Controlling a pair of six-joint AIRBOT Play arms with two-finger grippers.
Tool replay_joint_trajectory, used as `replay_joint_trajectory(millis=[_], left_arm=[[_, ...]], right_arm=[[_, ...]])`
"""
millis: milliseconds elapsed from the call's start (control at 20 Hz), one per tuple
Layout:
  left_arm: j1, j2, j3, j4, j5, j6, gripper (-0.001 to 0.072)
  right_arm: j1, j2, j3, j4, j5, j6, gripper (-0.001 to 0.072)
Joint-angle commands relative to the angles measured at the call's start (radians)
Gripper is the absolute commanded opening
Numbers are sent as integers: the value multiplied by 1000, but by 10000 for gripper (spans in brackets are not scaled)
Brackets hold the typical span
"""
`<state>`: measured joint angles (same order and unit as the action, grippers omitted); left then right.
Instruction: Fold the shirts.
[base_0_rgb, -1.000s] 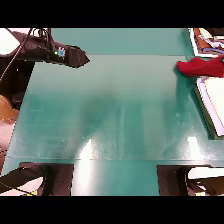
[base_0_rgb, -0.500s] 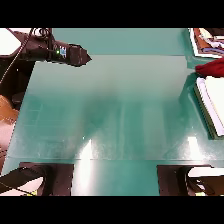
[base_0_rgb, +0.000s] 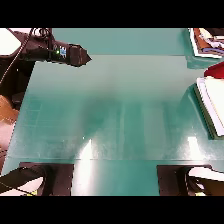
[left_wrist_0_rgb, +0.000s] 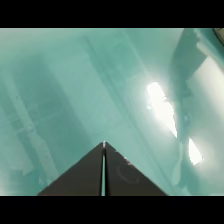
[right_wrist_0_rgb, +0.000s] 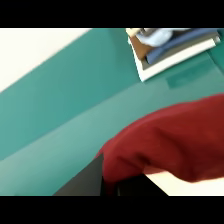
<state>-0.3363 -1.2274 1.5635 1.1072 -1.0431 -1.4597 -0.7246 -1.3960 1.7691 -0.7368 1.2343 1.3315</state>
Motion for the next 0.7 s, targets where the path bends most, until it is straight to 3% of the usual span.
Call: replay_joint_trajectory(millis=[0, 300, 400, 450, 550, 600, 650], left_arm=[[-1, 0, 0, 2, -13, 2, 26], [-1, 0, 0, 3, -18, 2, 26], [-1, 0, 0, 4, -23, 2, 26], [-1, 0, 0, 5, -24, 3, 26], [0, 0, 0, 5, -24, 3, 26], [-1, 0, 0, 5, -25, 11, 26], [-1, 0, 0, 4, -25, 21, 26]], right_arm=[[-76, 114, -183, -58, 77, 14, 14], [-212, 296, -512, -459, 132, 15, 29], [-254, 331, -581, -524, 132, 16, 164], [-270, 341, -608, -536, 130, 15, 266], [-296, 344, -637, -573, 138, 15, 556], [-311, 344, -630, -573, 153, 15, 602], [-323, 344, -609, -560, 158, 16, 600]])
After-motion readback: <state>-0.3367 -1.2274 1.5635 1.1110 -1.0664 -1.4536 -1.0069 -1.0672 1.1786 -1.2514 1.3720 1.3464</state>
